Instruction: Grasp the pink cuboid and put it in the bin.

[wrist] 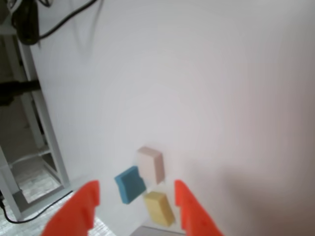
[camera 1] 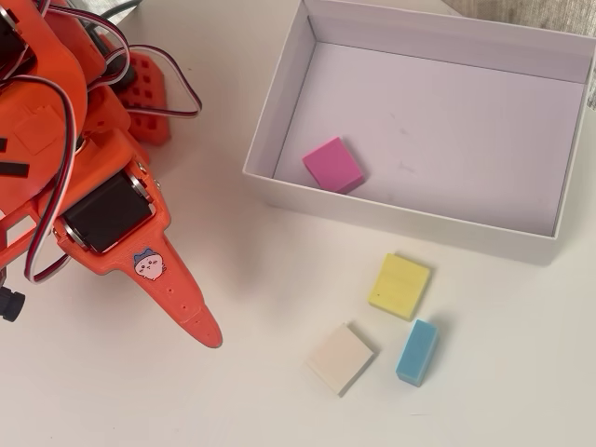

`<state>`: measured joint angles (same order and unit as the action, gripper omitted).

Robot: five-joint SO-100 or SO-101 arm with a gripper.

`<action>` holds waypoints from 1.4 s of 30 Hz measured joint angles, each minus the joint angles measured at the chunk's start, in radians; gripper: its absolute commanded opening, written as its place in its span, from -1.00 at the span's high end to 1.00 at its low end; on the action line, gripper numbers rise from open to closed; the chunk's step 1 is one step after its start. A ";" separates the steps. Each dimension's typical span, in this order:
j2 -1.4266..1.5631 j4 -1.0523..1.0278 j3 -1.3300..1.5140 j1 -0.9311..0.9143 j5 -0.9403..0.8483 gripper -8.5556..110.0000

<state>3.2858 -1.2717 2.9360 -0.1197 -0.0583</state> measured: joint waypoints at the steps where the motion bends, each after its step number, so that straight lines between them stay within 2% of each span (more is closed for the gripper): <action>1: 0.011 -0.009 0.009 -0.003 0.000 0.58; 5: 0.014 -0.026 0.015 0.006 0.000 0.67; 8: 0.021 -0.044 0.015 0.021 0.000 1.00; 42: 0.021 -0.060 0.015 0.023 -0.009 1.00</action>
<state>3.3073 -1.3315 2.9514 -0.0966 -0.0675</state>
